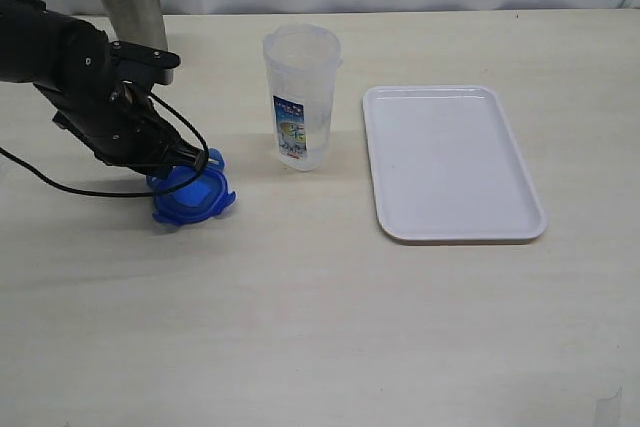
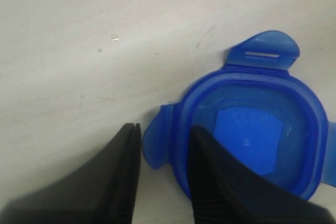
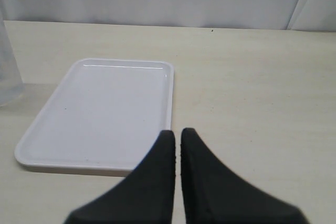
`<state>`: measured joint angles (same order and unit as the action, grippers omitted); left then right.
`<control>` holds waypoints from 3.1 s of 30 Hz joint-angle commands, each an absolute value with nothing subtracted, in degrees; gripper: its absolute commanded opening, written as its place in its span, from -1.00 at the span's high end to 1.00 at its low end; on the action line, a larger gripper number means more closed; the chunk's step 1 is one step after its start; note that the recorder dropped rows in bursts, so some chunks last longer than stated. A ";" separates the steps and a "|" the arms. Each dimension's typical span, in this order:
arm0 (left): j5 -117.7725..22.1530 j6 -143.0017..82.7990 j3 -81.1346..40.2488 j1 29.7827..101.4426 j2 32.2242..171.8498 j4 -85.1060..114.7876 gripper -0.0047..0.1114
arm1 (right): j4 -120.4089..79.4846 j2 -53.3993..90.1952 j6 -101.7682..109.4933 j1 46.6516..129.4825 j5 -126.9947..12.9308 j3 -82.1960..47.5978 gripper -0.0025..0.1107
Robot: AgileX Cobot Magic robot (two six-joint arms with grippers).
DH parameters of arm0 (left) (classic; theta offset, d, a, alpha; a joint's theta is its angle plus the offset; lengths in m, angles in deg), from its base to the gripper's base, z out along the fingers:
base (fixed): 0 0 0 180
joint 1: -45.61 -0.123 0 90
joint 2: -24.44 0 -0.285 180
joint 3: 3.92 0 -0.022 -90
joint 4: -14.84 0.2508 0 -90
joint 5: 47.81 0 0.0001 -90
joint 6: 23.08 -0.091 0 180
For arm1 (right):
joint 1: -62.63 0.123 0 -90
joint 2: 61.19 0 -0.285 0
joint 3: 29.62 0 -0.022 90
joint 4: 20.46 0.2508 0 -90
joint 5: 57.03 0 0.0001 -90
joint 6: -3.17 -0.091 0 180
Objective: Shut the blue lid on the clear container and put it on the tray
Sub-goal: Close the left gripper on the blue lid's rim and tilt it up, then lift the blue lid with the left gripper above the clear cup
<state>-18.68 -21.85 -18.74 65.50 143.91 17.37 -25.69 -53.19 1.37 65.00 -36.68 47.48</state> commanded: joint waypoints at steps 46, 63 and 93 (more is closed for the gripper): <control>-21.96 -21.96 -20.38 65.34 145.18 17.60 0.46 | -25.62 -53.40 1.40 64.72 -37.20 47.60 0.88; -21.71 -21.96 -20.38 65.34 144.75 18.09 0.92 | -25.62 -53.40 1.40 64.72 -37.20 47.60 0.88; -24.06 -30.88 -20.38 65.93 134.64 17.63 0.92 | -25.62 -53.40 1.40 64.72 -37.20 47.60 0.88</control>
